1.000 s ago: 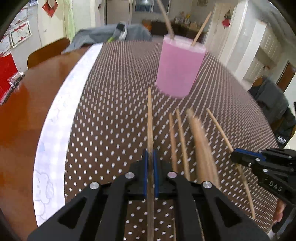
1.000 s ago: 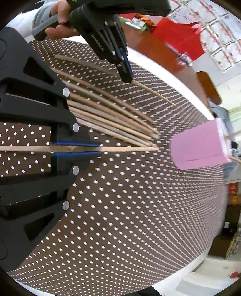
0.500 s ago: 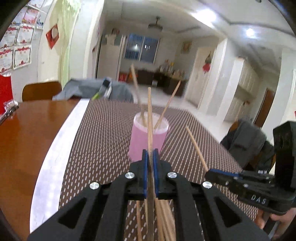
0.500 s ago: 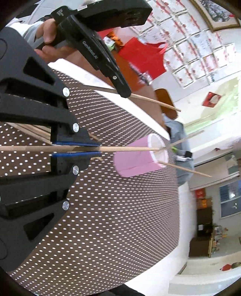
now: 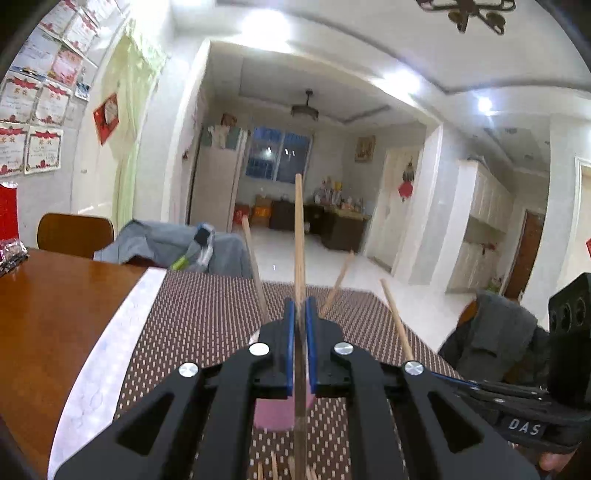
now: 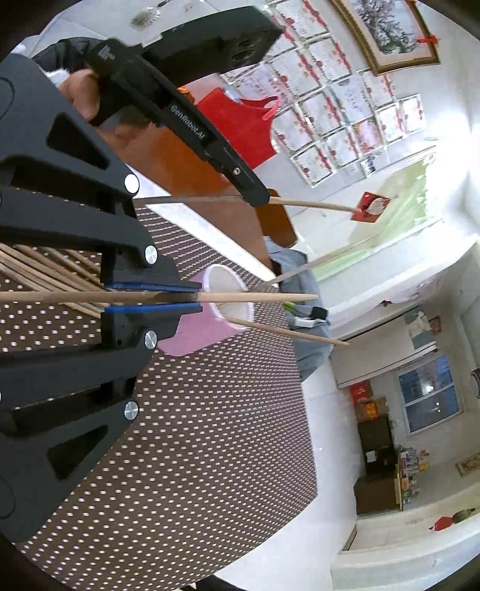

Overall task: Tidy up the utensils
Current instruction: 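Lift both held chopsticks upright and carry them over the pink cup, then lower the chopstick in the left gripper into the pink cup and open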

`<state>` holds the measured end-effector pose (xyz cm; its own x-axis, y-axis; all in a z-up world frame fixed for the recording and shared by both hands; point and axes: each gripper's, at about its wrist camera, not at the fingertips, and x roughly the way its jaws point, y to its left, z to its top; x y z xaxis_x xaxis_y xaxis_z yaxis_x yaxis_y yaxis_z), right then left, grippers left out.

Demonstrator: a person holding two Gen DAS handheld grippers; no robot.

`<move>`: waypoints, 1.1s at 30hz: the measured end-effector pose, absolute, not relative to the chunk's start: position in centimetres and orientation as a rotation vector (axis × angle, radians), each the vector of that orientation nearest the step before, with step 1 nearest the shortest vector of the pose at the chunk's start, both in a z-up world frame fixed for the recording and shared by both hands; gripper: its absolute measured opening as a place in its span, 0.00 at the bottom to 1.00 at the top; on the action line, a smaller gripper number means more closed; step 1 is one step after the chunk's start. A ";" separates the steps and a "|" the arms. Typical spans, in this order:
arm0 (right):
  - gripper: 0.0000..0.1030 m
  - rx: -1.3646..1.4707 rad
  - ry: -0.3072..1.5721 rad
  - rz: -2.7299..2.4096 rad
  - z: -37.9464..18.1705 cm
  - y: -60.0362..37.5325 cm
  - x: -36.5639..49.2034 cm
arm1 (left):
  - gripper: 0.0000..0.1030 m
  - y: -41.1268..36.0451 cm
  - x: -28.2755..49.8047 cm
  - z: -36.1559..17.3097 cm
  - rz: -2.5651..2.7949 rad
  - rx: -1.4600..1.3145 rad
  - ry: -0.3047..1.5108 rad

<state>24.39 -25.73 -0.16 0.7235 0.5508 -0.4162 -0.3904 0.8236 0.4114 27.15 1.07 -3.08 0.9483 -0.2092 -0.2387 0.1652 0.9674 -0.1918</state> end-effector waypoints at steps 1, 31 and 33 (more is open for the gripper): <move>0.06 0.321 0.533 0.525 0.0 -26.0 24.6 | 0.06 1.1 27.4 -2.9 -0.189 -0.181 0.236; 0.06 0.370 0.261 0.425 1.8 -27.3 30.6 | 0.06 -0.5 33.0 -1.1 -0.040 -0.178 -0.090; 0.06 0.378 0.243 0.424 2.2 -27.3 30.7 | 0.06 -0.5 33.2 -1.3 -0.032 -0.183 -0.089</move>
